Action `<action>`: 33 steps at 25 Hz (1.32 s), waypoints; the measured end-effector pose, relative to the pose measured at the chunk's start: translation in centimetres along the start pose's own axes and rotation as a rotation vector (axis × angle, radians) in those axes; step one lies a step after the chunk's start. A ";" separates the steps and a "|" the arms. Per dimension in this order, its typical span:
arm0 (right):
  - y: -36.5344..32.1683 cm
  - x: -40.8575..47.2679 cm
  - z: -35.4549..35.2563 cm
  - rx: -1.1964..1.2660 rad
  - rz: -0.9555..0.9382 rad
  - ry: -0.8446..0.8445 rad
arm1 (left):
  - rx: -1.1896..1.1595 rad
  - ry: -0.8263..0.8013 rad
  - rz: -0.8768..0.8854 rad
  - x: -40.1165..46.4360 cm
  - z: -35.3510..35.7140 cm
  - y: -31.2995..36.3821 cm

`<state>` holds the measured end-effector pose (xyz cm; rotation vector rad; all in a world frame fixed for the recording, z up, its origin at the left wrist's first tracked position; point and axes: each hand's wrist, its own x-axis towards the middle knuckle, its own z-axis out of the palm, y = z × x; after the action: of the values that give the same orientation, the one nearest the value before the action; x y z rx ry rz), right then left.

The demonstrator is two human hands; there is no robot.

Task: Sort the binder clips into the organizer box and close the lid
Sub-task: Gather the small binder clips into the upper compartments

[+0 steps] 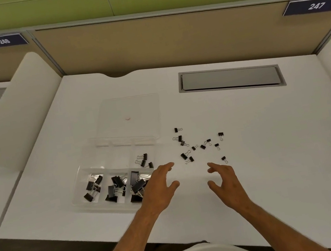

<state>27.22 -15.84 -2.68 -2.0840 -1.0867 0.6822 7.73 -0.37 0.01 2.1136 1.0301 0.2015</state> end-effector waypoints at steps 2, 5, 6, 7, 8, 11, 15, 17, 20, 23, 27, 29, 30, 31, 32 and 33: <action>0.7 0.4 -0.5 -0.012 0.016 0.012 | 0.012 -0.022 0.030 2.3 0.3 0.4; 1.7 1.0 -0.9 -0.022 0.078 0.033 | 0.085 -0.052 0.057 7.1 0.5 0.5; 1.9 1.1 -1.0 -0.018 0.102 0.038 | 0.109 -0.061 0.061 8.7 0.6 0.3; 2.0 1.2 -1.0 -0.014 0.119 0.043 | 0.136 -0.074 0.063 10.3 0.7 0.0; 2.2 1.4 -1.0 -0.009 0.137 0.046 | 0.165 -0.094 0.063 11.8 0.8 -0.2; 2.4 2.2 -0.7 -0.003 0.179 0.038 | 0.249 -0.138 0.085 15.1 1.4 -0.7; 2.6 3.6 0.0 0.013 0.222 0.023 | 0.315 -0.204 0.123 17.9 2.3 -1.0; 2.3 4.3 0.5 0.018 0.229 0.004 | 0.356 -0.222 0.146 18.9 2.8 -1.1; 1.8 5.2 1.1 0.027 0.227 -0.013 | 0.431 -0.224 0.195 20.0 3.3 -1.3; 1.7 5.6 1.3 0.038 0.230 -0.011 | 0.481 -0.207 0.232 20.1 3.6 -1.6; 1.2 5.2 1.4 0.066 0.207 -0.012 | 0.484 -0.146 0.221 18.5 3.4 -1.4; 0.6 4.8 1.1 0.071 0.181 -0.004 | 0.378 -0.100 0.176 16.9 2.6 -0.6; 0.2 4.6 1.0 0.074 0.163 0.004 | 0.311 -0.085 0.161 15.9 2.1 -0.1; -0.2 4.5 0.8 0.079 0.142 0.013 | 0.259 -0.074 0.154 14.8 1.7 0.5; -0.7 4.3 0.7 0.086 0.125 0.020 | 0.225 -0.063 0.152 13.5 1.3 1.1; -1.2 4.0 0.6 0.092 0.107 0.026 | 0.202 -0.049 0.155 12.1 0.9 1.6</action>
<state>28.27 -11.70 -2.67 -2.0773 -0.9167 0.7408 17.05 7.32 -1.64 2.3715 0.8889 0.1247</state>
